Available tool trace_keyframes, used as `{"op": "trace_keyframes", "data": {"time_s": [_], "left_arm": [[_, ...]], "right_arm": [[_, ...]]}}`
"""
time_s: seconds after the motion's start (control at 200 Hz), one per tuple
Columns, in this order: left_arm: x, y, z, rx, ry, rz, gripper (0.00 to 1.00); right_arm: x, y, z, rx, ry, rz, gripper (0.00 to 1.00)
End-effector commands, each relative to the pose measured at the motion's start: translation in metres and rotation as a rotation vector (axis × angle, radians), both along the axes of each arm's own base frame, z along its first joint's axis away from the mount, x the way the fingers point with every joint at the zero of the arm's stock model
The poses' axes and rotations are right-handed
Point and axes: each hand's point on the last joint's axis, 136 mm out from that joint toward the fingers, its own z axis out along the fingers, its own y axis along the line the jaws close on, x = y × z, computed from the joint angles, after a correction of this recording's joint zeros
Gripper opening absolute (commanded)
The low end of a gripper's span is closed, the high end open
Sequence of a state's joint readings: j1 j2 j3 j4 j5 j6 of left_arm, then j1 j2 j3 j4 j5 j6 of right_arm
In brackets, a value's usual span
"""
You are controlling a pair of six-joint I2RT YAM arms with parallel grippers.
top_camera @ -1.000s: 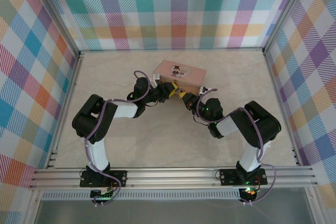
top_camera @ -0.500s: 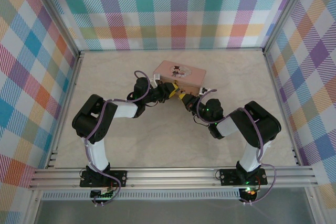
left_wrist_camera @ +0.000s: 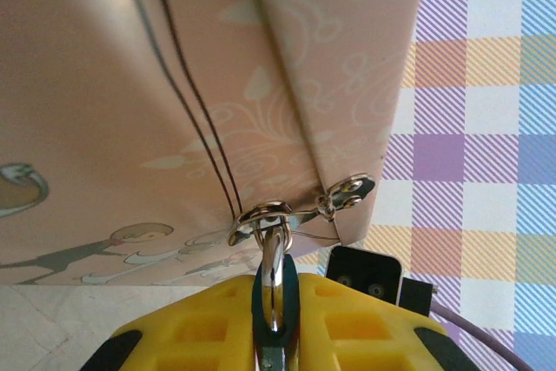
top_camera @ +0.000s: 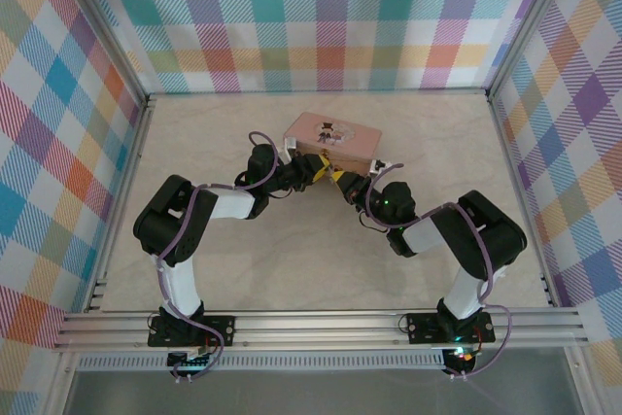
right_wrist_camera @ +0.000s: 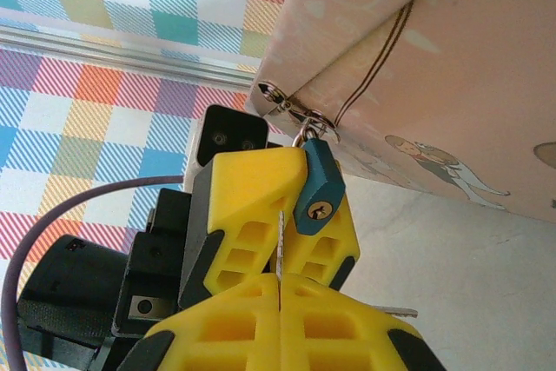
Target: Unlock the padlock with the key
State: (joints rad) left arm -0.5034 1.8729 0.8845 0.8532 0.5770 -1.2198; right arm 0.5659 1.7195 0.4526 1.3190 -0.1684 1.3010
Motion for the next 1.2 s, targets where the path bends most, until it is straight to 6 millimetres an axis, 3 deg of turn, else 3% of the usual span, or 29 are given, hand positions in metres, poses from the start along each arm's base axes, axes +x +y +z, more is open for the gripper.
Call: {"op": "trace_keyframes", "data": {"time_s": [0.0,0.205,1.195], "left_arm": [[-0.002,-0.005,0.029,-0.064,-0.084,-0.027,0.16],[-0.001,-0.004,0.03,-0.068,-0.084,-0.024,0.16],[0.0,0.002,0.03,-0.076,-0.087,-0.008,0.16]], "right_arm": [[0.001,0.0,0.012,0.007,-0.04,0.001,0.0],[0.0,-0.003,0.0,-0.003,-0.008,-0.007,0.0],[-0.005,-0.005,-0.007,-0.006,0.014,-0.001,0.0]]}}
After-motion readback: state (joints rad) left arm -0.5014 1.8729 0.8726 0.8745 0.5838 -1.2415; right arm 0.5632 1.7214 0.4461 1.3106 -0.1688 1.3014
